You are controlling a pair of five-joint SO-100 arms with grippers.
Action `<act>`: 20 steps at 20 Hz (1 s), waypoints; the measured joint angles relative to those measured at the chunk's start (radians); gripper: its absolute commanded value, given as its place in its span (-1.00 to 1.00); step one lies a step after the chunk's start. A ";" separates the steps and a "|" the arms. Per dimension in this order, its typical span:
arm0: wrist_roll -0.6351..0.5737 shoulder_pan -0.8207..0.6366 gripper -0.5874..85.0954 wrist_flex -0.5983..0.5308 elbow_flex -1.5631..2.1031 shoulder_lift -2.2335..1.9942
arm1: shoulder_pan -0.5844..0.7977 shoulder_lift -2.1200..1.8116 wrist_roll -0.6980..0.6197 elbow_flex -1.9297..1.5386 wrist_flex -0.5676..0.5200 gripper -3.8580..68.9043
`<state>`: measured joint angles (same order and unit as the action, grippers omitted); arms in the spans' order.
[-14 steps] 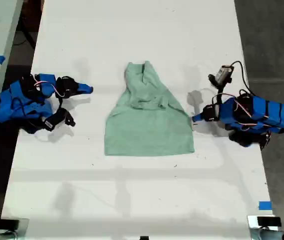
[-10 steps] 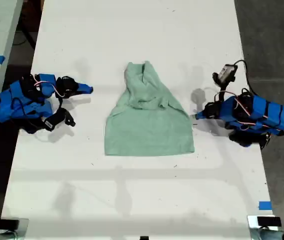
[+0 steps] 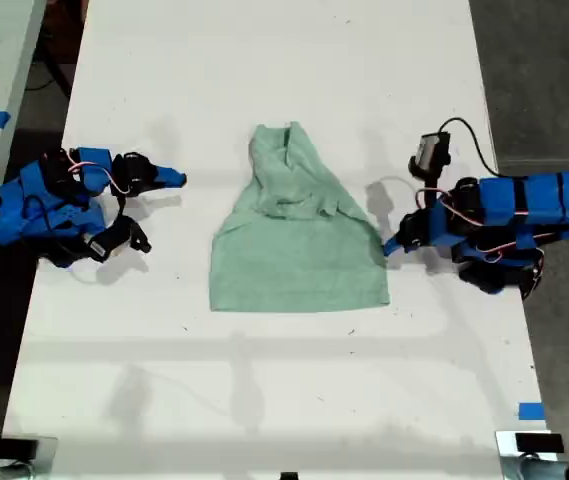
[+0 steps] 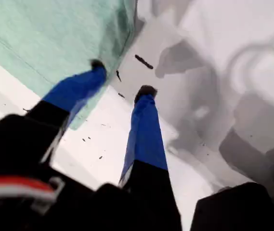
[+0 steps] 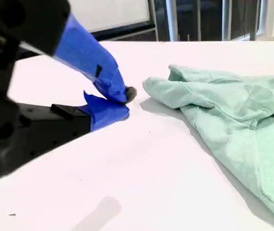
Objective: Fold t shirt
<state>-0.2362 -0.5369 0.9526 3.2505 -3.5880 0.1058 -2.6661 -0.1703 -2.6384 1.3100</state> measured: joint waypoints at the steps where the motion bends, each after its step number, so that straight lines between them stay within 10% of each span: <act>1: 0.000 0.000 -0.99 0.000 0.000 0.000 | -0.029 0.044 0.015 0.002 -0.040 -0.03; 11: 0.000 0.000 -0.99 0.000 0.000 0.000 | -0.037 0.290 0.012 -0.044 -0.426 -0.31; 13: 0.000 0.000 -0.99 0.000 0.000 0.000 | -0.014 0.310 -0.023 -0.048 -0.486 -0.90; 20: 0.000 0.000 -0.99 0.000 0.000 0.000 | 0.034 0.319 -0.046 0.029 -0.314 -0.90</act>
<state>-0.2362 -0.5369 0.9526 3.2505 -3.5880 0.1396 -2.3470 -0.2163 -2.6093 0.9956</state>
